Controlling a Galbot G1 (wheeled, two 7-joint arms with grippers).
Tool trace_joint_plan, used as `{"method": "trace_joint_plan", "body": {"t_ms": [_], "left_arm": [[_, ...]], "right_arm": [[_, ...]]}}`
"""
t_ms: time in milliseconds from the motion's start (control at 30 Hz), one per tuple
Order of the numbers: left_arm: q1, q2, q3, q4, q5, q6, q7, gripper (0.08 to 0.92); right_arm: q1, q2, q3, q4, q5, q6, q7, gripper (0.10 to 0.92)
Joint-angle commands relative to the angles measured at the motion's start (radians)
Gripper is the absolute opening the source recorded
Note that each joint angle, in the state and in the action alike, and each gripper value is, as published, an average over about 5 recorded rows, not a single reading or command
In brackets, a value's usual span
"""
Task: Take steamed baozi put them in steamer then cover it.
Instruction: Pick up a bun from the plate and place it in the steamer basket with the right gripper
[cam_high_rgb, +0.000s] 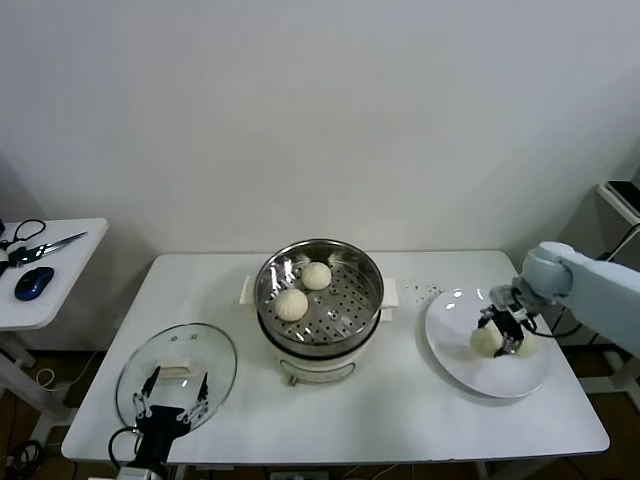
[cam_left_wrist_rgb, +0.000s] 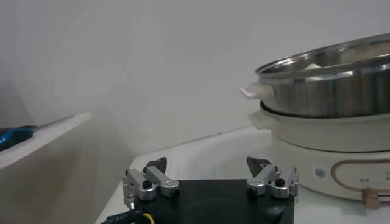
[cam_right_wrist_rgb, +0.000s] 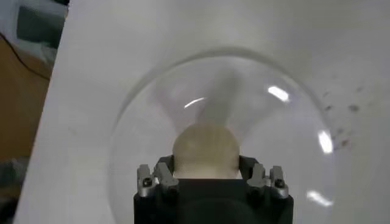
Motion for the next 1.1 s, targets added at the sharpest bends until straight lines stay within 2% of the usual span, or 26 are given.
{"method": "trace_joint_plan", "body": {"t_ms": [33, 200, 433, 633, 1100], "left_arm": [[0.010, 0.004, -0.002, -0.010, -0.006, 0.007, 0.001, 0.823], [0.022, 0.005, -0.005, -0.014, -0.016, 0.007, 0.003, 0.823], [0.049, 0.020, -0.017, -0.039, -0.057, 0.014, 0.009, 0.823], [0.053, 0.029, -0.020, -0.044, -0.057, 0.012, 0.010, 0.823], [0.040, 0.038, -0.032, -0.021, -0.063, 0.006, 0.008, 0.823]], "right_arm": [[0.510, 0.176, -0.335, 0.048, 0.046, 0.338, -0.005, 0.679], [0.610, 0.312, -0.327, 0.080, 0.074, 0.437, -0.011, 0.680], [0.523, 0.476, -0.197, 0.174, 0.065, 0.430, -0.012, 0.687], [0.414, 0.615, -0.153, 0.175, 0.017, 0.434, -0.012, 0.687], [0.190, 0.700, -0.160, 0.139, -0.177, 0.476, -0.015, 0.687]]}}
